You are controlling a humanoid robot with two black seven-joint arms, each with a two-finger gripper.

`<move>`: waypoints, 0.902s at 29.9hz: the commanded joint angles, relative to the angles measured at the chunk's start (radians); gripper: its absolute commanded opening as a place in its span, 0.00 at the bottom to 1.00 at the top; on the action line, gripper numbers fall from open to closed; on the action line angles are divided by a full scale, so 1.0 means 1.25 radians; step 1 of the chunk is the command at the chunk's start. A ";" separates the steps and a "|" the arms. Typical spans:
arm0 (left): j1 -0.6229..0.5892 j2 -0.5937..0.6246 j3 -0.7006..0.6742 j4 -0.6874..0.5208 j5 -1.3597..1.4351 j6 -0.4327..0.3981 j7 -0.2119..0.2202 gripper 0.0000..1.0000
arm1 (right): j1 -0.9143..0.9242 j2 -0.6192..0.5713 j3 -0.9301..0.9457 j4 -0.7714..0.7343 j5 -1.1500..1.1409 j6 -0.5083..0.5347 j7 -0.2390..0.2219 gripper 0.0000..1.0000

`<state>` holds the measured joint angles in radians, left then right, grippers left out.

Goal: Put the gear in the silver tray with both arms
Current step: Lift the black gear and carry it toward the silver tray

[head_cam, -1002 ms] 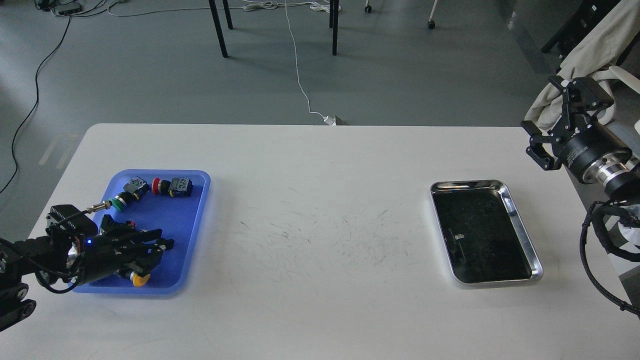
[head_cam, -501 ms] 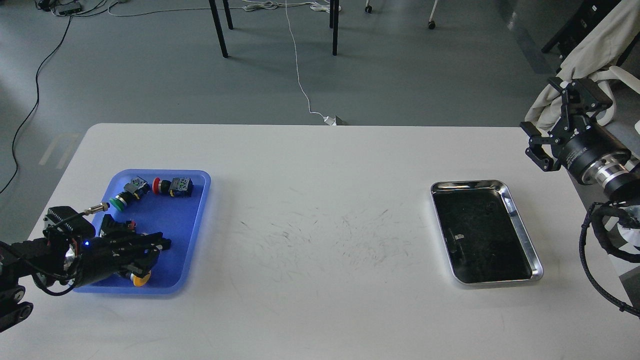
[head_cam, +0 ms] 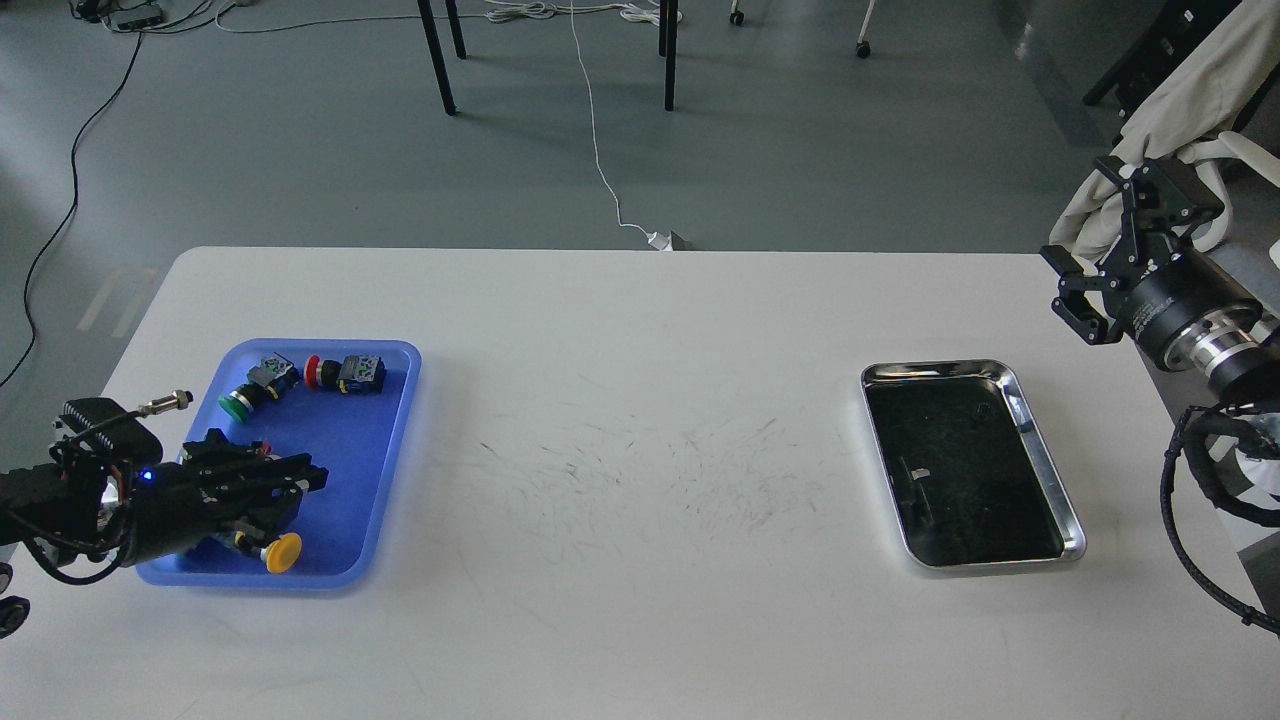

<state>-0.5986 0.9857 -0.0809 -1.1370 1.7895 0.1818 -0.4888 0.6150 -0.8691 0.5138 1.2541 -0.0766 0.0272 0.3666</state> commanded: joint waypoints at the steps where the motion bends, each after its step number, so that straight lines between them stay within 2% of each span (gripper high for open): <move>1: -0.040 0.024 -0.003 -0.030 -0.002 -0.002 0.000 0.10 | 0.000 0.002 0.000 -0.002 -0.009 -0.001 0.000 0.97; 9: -0.224 0.042 -0.002 -0.131 -0.001 -0.010 0.000 0.10 | 0.003 0.001 0.000 -0.001 -0.011 -0.001 0.000 0.97; 14: -0.339 0.028 0.000 -0.220 0.005 -0.095 0.000 0.10 | 0.006 0.001 0.000 -0.007 -0.011 -0.002 -0.001 0.97; 18: -0.373 -0.031 0.000 -0.264 0.008 -0.136 0.000 0.10 | 0.005 -0.002 0.015 -0.010 -0.005 -0.012 -0.002 0.97; 27: -0.390 -0.187 0.005 -0.265 0.023 -0.180 0.000 0.10 | 0.001 -0.003 0.036 -0.013 0.020 -0.021 -0.009 0.97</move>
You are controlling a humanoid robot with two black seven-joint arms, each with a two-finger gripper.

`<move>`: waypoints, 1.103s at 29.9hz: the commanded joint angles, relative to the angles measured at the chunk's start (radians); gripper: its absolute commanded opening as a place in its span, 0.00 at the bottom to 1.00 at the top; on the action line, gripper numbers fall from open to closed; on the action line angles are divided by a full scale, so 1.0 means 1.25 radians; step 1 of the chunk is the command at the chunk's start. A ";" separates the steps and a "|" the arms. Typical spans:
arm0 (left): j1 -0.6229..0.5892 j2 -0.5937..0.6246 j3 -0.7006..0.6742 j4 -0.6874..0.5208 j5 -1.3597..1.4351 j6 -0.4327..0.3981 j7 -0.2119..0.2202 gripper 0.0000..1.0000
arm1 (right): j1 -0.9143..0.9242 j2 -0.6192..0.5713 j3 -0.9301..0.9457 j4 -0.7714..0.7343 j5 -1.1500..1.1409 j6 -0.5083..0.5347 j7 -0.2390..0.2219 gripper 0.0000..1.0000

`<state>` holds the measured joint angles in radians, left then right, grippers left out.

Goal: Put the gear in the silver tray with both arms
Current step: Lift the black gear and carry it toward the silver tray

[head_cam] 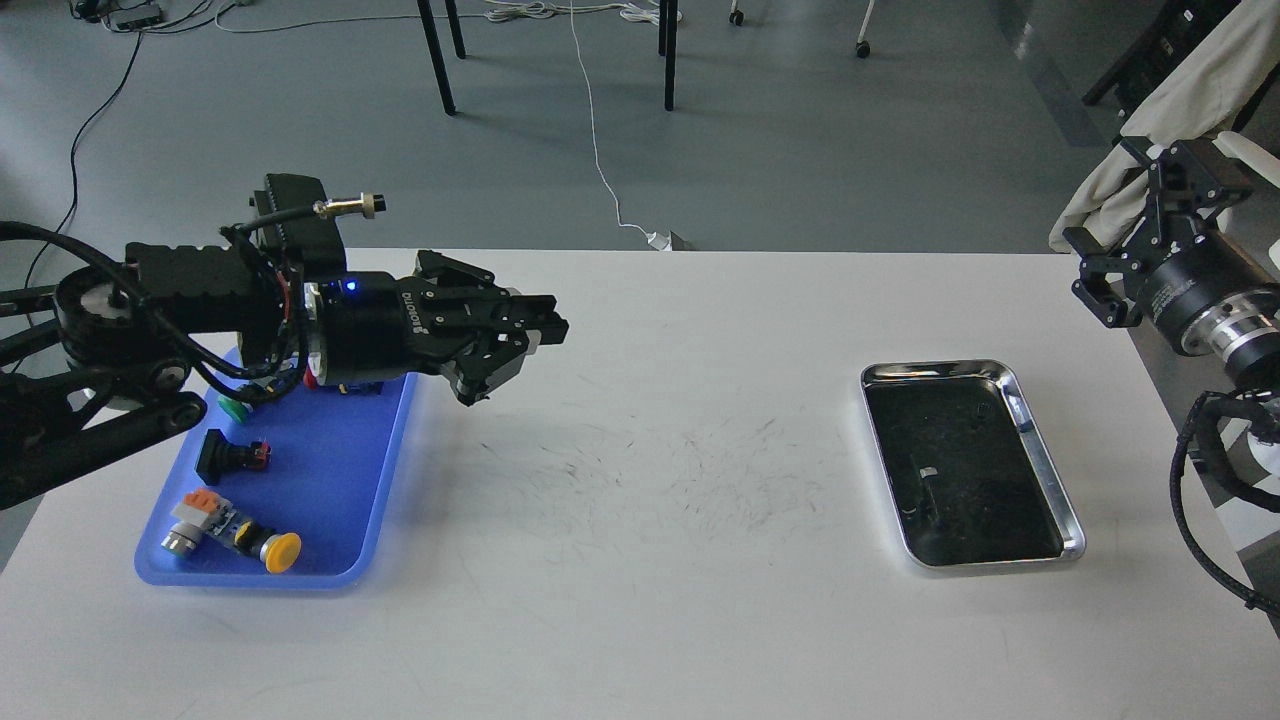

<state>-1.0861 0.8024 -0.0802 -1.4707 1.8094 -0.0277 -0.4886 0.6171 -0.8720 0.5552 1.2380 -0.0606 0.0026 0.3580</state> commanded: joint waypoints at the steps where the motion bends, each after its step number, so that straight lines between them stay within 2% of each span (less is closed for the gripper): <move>1: 0.004 -0.053 0.005 0.001 0.008 -0.015 0.000 0.10 | 0.000 -0.001 0.009 0.000 0.013 -0.001 -0.002 0.97; 7: 0.033 -0.123 0.009 0.009 0.037 -0.020 0.000 0.11 | 0.000 -0.006 0.031 -0.001 0.031 0.000 -0.020 0.97; 14: 0.058 -0.277 0.010 0.052 0.037 -0.032 0.000 0.11 | 0.005 0.002 0.033 -0.021 0.034 0.000 -0.030 0.97; 23: 0.075 -0.470 0.010 0.213 0.037 -0.033 0.000 0.12 | 0.008 -0.003 0.032 -0.022 0.035 0.000 -0.030 0.97; 33: 0.077 -0.616 0.011 0.370 0.037 -0.033 0.000 0.12 | 0.025 0.003 0.028 -0.022 0.034 0.000 -0.032 0.97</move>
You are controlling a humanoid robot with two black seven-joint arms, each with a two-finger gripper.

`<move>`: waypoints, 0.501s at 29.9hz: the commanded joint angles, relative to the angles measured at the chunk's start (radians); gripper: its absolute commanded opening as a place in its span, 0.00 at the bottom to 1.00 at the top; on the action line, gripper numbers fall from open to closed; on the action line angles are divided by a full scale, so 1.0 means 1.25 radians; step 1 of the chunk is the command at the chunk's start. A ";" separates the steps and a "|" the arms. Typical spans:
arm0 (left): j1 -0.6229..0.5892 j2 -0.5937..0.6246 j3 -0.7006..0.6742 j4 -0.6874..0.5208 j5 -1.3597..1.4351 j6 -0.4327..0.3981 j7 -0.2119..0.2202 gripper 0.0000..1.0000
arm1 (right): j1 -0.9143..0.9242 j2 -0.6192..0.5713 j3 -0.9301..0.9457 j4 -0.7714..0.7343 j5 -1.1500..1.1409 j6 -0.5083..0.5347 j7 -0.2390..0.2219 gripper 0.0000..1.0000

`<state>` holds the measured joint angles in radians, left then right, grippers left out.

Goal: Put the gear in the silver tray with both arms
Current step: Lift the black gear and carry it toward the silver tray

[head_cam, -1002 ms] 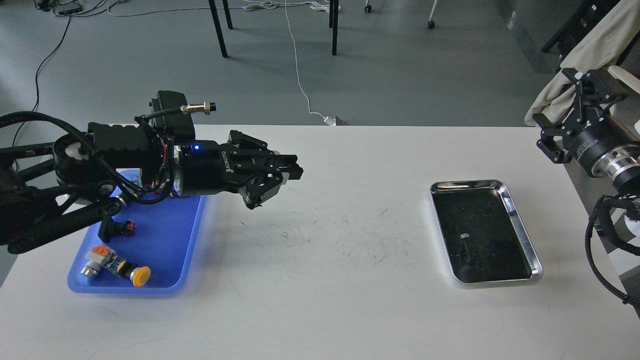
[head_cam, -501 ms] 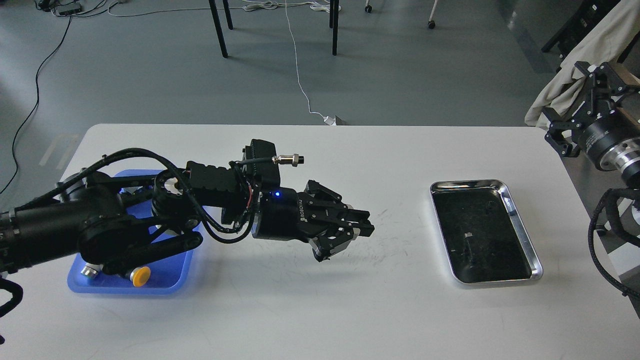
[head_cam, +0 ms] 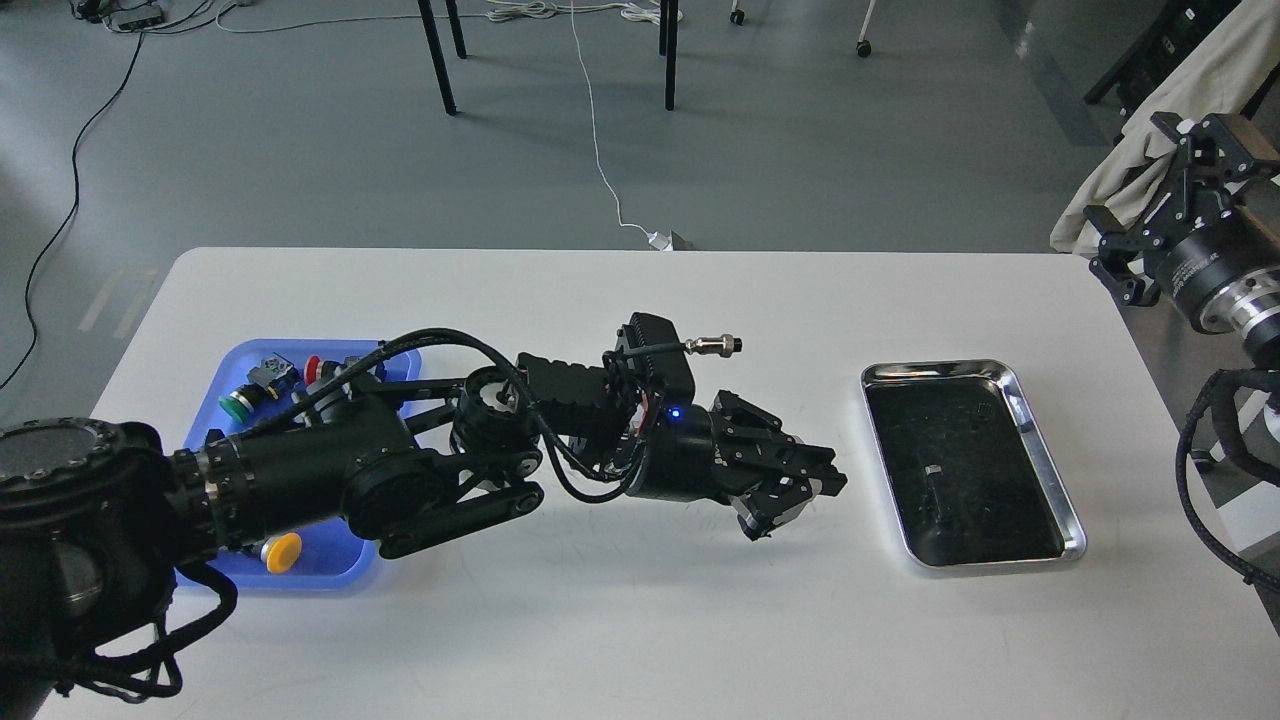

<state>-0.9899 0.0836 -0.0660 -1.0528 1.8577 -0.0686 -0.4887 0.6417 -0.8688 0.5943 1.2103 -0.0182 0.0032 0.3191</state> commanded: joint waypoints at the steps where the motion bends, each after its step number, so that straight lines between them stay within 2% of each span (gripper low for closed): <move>1: 0.000 -0.062 0.000 0.042 -0.001 0.000 0.000 0.12 | 0.006 0.000 -0.003 -0.001 0.000 0.000 -0.001 0.97; 6: 0.011 -0.067 0.001 0.060 -0.001 0.000 0.000 0.13 | 0.006 -0.001 -0.004 0.000 0.000 0.000 -0.004 0.97; 15: 0.018 -0.067 0.022 0.150 -0.004 0.002 0.000 0.14 | 0.006 -0.004 -0.004 0.002 0.000 0.000 -0.005 0.97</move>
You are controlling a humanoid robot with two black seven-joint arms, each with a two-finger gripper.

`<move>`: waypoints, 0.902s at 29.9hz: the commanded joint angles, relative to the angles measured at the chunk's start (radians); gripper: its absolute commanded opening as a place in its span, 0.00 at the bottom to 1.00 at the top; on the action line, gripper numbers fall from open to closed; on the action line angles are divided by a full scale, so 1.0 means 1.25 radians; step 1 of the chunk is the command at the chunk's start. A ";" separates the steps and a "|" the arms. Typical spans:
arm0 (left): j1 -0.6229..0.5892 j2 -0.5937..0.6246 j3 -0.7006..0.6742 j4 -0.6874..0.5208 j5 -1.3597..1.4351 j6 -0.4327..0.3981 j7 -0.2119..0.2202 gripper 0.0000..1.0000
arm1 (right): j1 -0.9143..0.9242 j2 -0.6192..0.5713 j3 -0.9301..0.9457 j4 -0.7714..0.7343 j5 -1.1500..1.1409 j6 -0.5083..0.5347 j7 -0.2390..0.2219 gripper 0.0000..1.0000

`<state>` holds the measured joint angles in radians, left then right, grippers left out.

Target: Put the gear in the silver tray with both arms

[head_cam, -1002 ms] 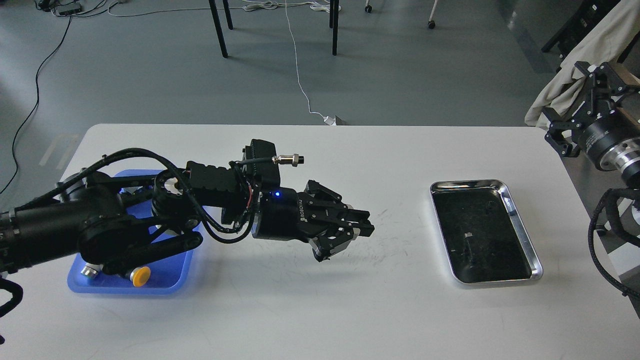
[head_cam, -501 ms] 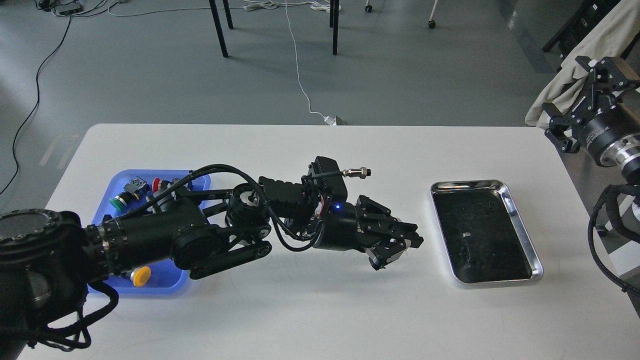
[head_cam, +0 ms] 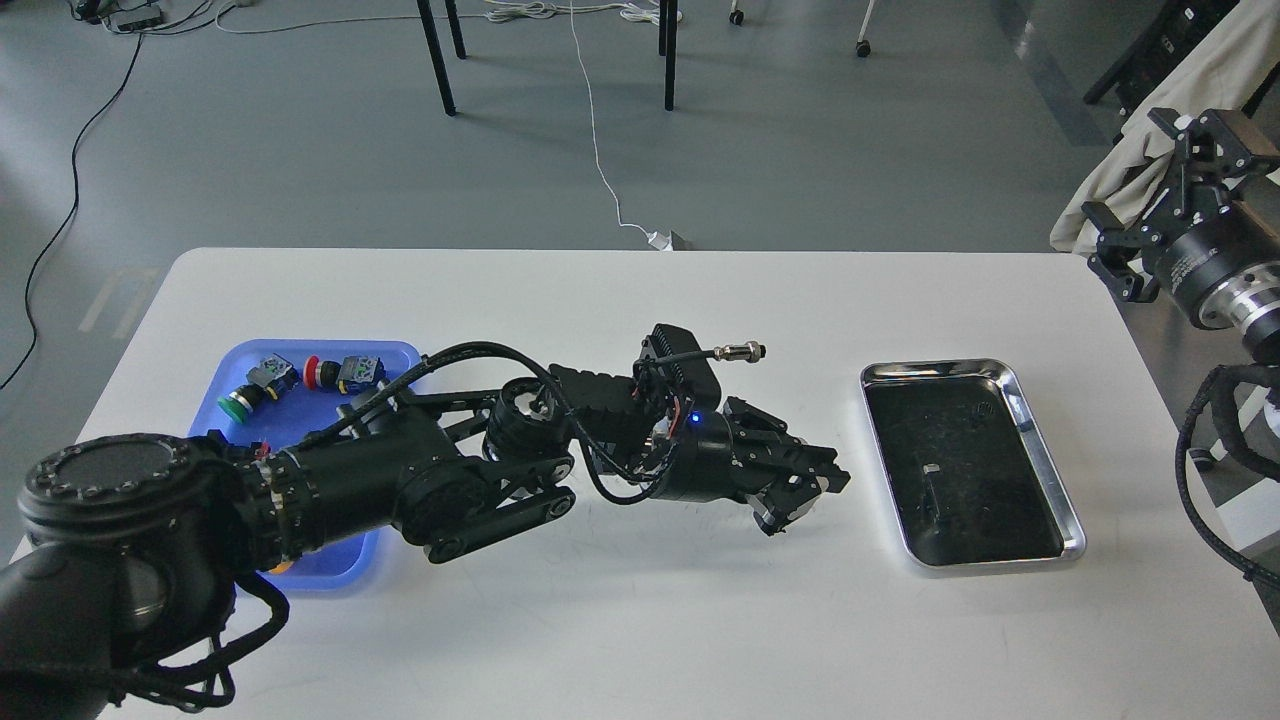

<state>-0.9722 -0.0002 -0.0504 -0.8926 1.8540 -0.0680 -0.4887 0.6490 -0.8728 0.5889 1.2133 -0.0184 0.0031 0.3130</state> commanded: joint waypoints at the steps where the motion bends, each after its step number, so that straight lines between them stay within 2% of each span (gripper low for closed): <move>1: 0.011 0.000 0.013 0.030 -0.001 0.002 0.000 0.14 | 0.000 -0.001 0.000 0.000 0.000 0.001 0.000 0.97; 10: 0.056 0.000 0.021 0.048 0.000 0.002 0.000 0.16 | 0.001 0.001 -0.004 0.000 0.000 0.001 -0.001 0.97; 18: 0.059 0.000 0.021 0.072 -0.002 0.004 0.000 0.18 | 0.001 -0.001 -0.006 0.001 -0.001 0.001 -0.002 0.97; 27: 0.065 0.000 0.017 0.071 -0.009 0.005 0.000 0.32 | 0.001 -0.001 -0.007 0.001 -0.001 0.001 -0.002 0.97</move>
<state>-0.8915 0.0000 -0.0273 -0.8032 1.8442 -0.0615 -0.4887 0.6504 -0.8743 0.5814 1.2156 -0.0199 0.0047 0.3101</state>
